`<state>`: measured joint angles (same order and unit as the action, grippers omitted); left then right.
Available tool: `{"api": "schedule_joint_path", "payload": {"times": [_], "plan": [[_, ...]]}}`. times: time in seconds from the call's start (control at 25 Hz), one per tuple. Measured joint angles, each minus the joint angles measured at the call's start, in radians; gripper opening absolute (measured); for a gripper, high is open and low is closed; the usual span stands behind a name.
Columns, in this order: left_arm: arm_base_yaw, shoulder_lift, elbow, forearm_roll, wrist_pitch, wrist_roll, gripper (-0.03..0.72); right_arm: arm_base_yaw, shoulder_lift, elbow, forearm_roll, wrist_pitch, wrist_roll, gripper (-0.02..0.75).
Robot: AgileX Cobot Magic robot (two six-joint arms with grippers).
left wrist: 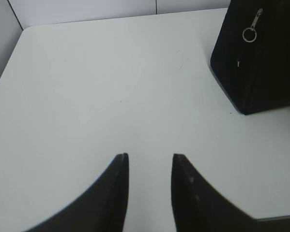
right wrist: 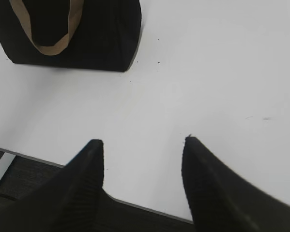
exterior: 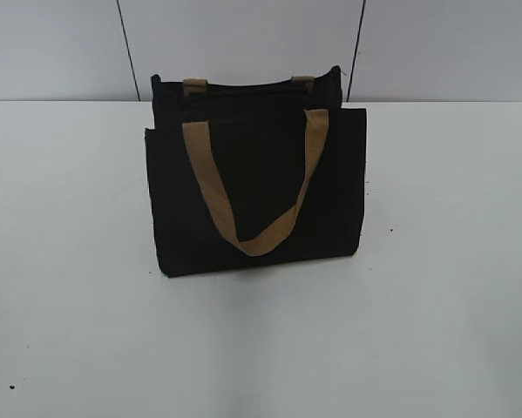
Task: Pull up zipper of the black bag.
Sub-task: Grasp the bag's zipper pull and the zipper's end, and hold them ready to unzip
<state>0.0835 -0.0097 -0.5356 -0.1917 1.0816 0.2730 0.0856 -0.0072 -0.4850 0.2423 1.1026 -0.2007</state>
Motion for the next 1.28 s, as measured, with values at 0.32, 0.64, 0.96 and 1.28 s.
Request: {"api": "schedule_joint_path", "payload": {"times": [0.32, 0.64, 0.96, 1.28], "plan": [[0.0, 0.0, 0.0, 0.0, 0.0, 0.0, 0.241, 0.0, 0.0, 0.0, 0.0, 0.0, 0.0, 0.4], [0.0, 0.0, 0.0, 0.0, 0.0, 0.0, 0.241, 0.0, 0.0, 0.0, 0.0, 0.0, 0.0, 0.4], [0.0, 0.0, 0.0, -0.001, 0.0, 0.0, 0.241, 0.0, 0.0, 0.0, 0.0, 0.0, 0.0, 0.4], [0.0, 0.0, 0.0, -0.019, 0.0, 0.0, 0.274, 0.0, 0.0, 0.0, 0.0, 0.0, 0.0, 0.4]]}}
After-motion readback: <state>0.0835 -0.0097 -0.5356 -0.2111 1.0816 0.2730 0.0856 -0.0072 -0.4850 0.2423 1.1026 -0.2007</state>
